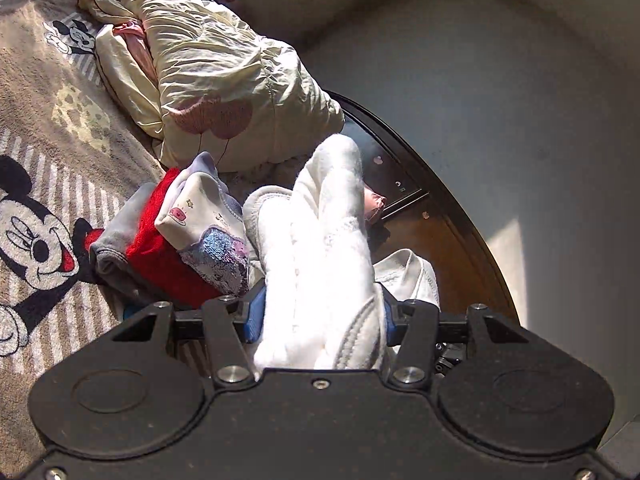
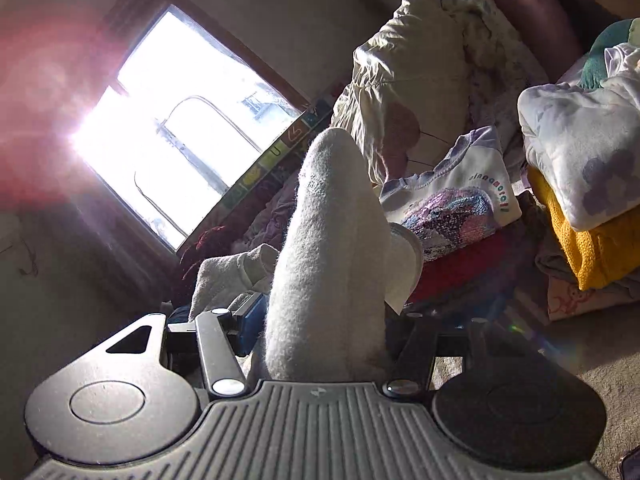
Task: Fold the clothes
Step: 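Carry the folded sweatshirt with both grippers onto the clothes stack by the bed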
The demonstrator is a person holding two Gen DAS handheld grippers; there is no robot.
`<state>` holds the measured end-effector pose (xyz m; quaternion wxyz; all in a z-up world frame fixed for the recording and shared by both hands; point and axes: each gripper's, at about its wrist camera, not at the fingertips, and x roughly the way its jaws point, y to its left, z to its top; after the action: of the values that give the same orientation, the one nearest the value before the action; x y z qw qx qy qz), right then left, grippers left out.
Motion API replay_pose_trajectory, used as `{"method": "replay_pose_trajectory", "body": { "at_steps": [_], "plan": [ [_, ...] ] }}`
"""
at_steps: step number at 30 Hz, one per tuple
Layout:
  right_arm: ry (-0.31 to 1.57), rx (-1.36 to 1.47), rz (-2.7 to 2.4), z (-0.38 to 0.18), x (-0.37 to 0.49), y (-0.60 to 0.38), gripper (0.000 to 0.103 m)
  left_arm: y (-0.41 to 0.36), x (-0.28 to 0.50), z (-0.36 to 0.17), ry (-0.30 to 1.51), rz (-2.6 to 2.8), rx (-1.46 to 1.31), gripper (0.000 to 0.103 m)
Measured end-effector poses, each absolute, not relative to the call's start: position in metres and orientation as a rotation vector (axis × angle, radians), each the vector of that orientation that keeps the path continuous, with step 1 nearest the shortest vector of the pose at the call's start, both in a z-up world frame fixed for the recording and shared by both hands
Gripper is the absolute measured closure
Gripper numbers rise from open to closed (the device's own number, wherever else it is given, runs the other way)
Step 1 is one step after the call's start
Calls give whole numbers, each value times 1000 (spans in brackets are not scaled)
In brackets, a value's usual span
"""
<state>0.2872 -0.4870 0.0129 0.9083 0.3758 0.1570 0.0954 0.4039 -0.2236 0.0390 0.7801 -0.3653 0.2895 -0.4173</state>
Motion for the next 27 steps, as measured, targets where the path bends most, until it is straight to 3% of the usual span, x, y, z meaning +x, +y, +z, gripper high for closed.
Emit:
{"method": "replay_pose_trajectory", "body": {
  "at_steps": [6, 12, 13, 14, 15, 16, 18, 21, 27],
  "plan": [
    [186, 722, 206, 49, 342, -533, 46, -259, 482, 67, 554, -1018, -837, 52],
    [93, 763, 172, 41, 399, -576, 45, -287, 553, 48, 595, -1002, -900, 50],
    [112, 794, 134, 28, 412, -584, 42, -296, 564, 33, 668, -908, -843, 42],
    [166, 816, 74, 13, 426, -590, 28, -305, 574, 18, 738, -811, -781, 31],
    [234, 828, 7, -3, 442, -594, 18, -317, 581, 2, 804, -661, -624, 29],
    [331, 821, -67, -21, 462, -600, 17, -322, 582, -11, 829, -585, -522, 30],
    [513, 777, -206, -60, 491, -602, 28, -308, 578, -23, 823, -648, -641, 30],
    [443, 768, -207, -72, 479, -600, 27, -284, 563, -13, 699, -715, -668, 30],
    [347, 655, -205, -46, 445, -588, 27, -244, 527, -4, 696, -695, -706, 30]
  ]
}}
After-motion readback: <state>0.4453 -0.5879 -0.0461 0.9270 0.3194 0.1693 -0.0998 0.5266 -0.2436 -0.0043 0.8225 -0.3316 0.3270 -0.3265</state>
